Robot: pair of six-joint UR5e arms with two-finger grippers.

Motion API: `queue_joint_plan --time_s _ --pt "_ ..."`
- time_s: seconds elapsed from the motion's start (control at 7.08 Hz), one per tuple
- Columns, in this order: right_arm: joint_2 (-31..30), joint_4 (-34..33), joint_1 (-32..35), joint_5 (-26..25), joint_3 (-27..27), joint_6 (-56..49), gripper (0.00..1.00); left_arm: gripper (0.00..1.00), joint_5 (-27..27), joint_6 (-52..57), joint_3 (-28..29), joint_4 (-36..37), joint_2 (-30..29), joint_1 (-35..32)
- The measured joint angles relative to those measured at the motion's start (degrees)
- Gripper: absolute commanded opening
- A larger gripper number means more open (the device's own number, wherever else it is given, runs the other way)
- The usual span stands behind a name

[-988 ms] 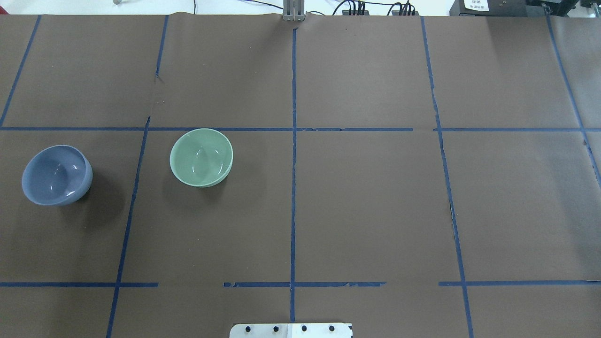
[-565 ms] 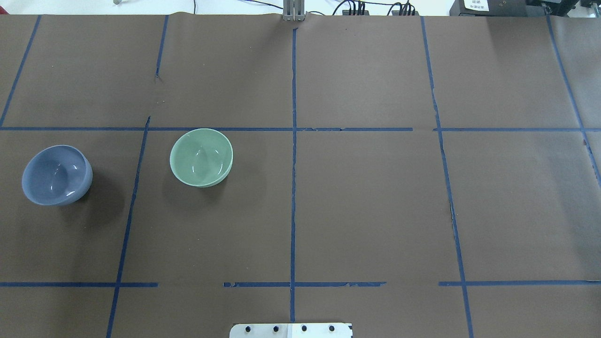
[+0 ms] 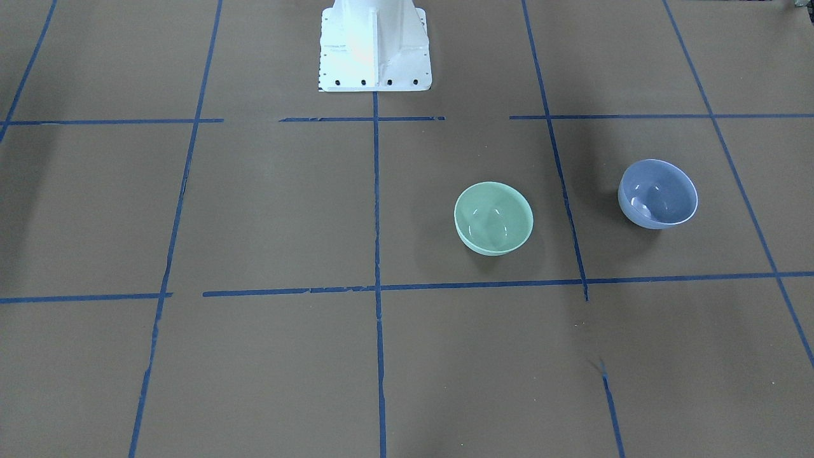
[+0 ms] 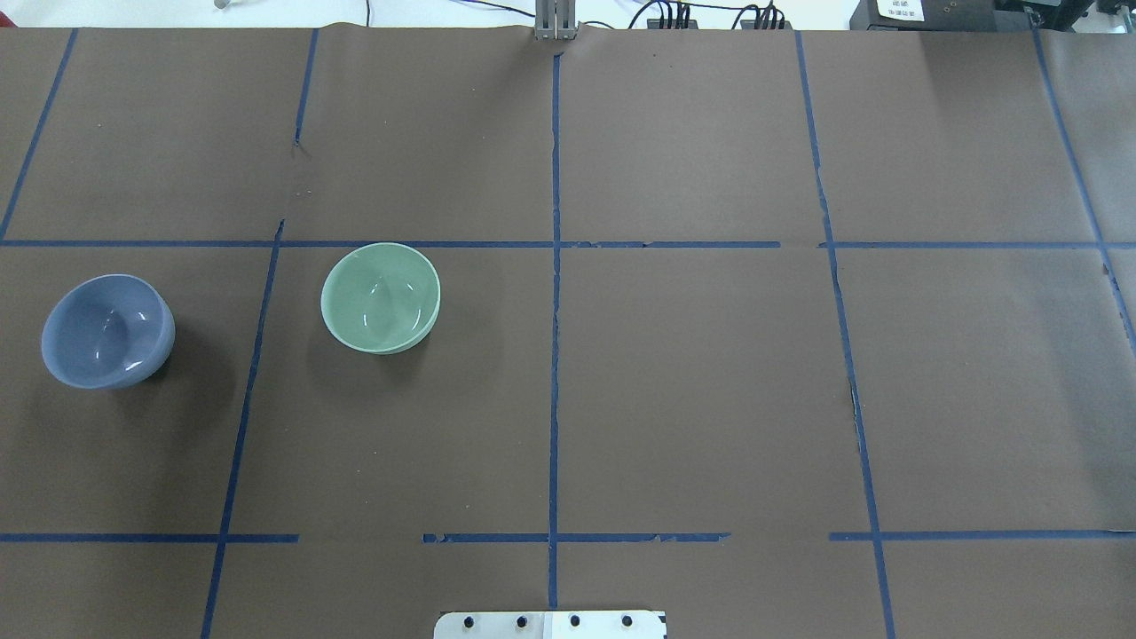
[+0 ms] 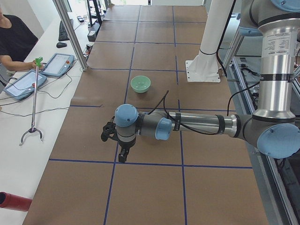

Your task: Stack blue bowl on green bowl

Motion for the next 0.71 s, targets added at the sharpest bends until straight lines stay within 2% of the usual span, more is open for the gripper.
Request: queue_joint_plan --time_s 0.28,0.71 --pt "0.0 0.0 -0.03 0.0 0.0 0.0 1.0 1.0 0.29 -17.03 -2.28 -6.52 0.82 7.32" --pt "0.0 0.0 -0.03 0.0 0.0 0.0 1.0 1.0 1.12 -33.07 -2.28 -23.7 7.05 16.06"
